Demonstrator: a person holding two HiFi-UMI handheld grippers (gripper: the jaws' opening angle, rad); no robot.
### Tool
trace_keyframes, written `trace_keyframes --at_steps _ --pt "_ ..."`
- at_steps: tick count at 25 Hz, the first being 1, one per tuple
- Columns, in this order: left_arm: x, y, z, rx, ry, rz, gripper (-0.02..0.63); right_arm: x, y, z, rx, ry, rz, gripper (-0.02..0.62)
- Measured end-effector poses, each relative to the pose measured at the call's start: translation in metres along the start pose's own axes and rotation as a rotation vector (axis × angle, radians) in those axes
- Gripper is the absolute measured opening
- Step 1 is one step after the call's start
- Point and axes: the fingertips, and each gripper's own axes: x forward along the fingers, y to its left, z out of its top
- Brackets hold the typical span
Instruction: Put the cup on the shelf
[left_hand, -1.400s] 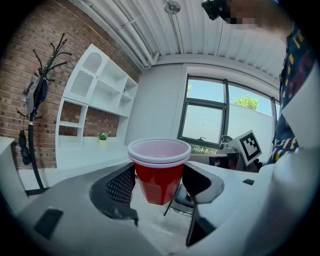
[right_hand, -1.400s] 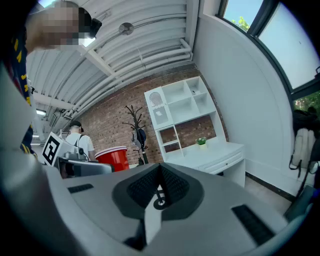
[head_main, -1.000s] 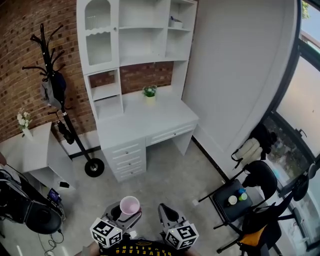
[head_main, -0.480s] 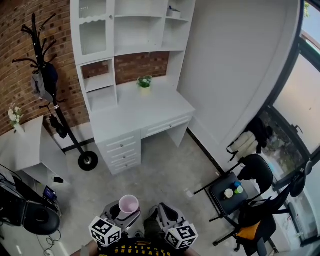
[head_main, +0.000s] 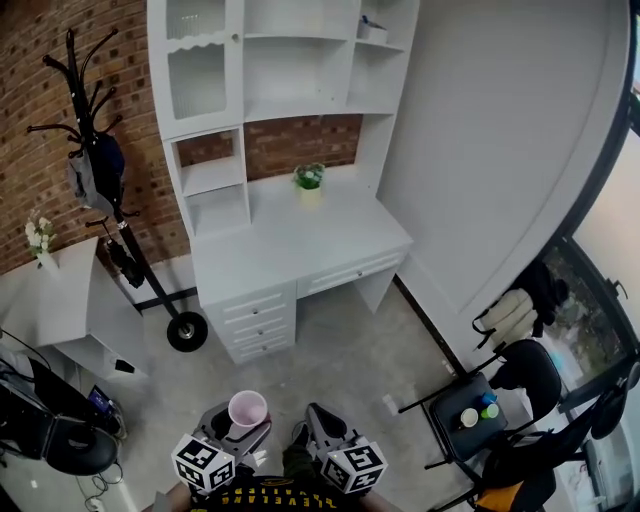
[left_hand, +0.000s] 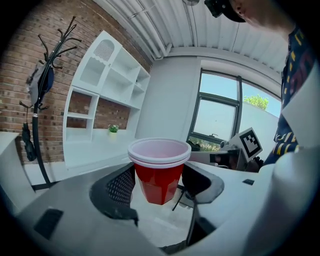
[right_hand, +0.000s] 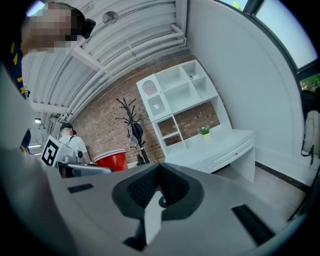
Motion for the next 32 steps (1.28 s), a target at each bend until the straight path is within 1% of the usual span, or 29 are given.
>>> trace_keyframes --at_steps 3,6,11,16,18,21,24,27,32 --pt "0.021 0.016 0.018 0.026 0.011 0.035 0.295 0.024 -0.019 0.024 0.018 -0.031 0.026 -0.006" --pt "0.054 0.029 0.046 0.065 0.018 0.042 0.295 0.047 -0.045 0.048 0.043 -0.062 0.037 -0.006" --pt "0.118 0.03 0.086 0.185 0.047 0.01 0.295 0.072 -0.1 0.081 0.063 -0.098 0.021 -0.006" --pt "0.167 0.03 0.11 0.217 0.058 -0.014 0.295 0.086 -0.144 0.102 0.085 -0.123 0.007 -0.008" --pt "0.18 0.032 0.114 0.213 0.059 -0.017 0.295 0.089 -0.157 0.106 0.094 -0.122 -0.003 -0.007" --pt "0.194 0.035 0.117 0.183 0.058 -0.029 0.295 0.088 -0.172 0.109 0.095 -0.12 -0.027 -0.006" --pt "0.209 0.033 0.115 0.167 0.059 -0.058 0.295 0.086 -0.184 0.109 0.092 -0.117 -0.052 -0.007" --pt "0.223 0.033 0.11 0.149 0.068 -0.087 0.295 0.085 -0.196 0.103 0.113 -0.106 -0.083 -0.008" --pt "0.247 0.042 0.105 0.113 0.08 -0.13 0.295 0.091 -0.215 0.104 0.131 -0.106 -0.128 -0.007"
